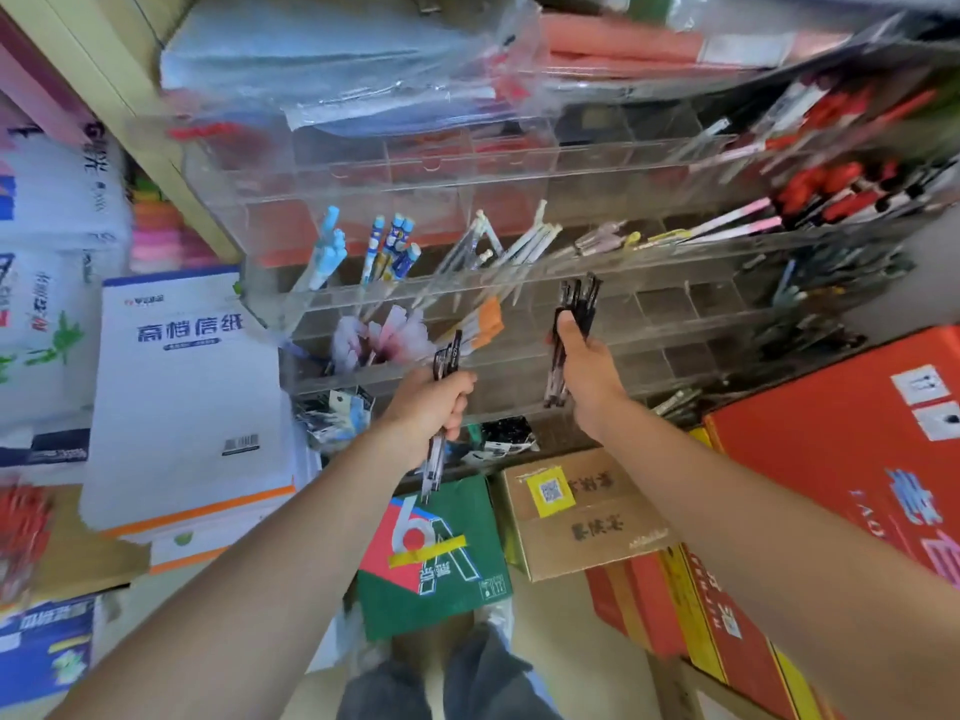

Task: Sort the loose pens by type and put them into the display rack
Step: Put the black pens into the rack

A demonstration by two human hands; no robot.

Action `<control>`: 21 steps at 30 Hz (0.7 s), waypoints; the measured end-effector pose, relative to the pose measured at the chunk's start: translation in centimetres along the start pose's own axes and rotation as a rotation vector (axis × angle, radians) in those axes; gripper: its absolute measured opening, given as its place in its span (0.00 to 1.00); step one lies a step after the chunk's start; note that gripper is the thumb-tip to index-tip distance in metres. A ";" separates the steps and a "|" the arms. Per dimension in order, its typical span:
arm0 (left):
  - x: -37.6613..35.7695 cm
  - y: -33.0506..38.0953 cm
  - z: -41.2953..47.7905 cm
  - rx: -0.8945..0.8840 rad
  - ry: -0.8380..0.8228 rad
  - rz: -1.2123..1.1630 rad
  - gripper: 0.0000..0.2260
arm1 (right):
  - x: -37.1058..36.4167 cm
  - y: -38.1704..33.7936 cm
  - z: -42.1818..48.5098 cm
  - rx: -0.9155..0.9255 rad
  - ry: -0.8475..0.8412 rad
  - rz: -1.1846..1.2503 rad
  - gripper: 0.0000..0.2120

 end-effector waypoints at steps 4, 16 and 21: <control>0.4 0.2 0.2 -0.016 0.021 0.022 0.04 | -0.1 -0.3 1.7 0.049 -0.004 0.021 0.17; 0.9 0.3 1.1 0.014 0.005 0.037 0.04 | -0.2 -1.1 4.4 0.136 0.128 0.166 0.12; 1.0 0.4 1.6 0.019 -0.029 0.054 0.05 | -1.9 0.6 5.6 0.065 0.112 0.102 0.13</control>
Point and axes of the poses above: each hand's wrist, its own z-axis towards the middle knuckle, its own x-axis out of the back of the hand, y = z × x, the point moved 10 cm from there along z, towards the middle knuckle, and after that the axes turned 8 degrees about -y, right-handed, at the moved point
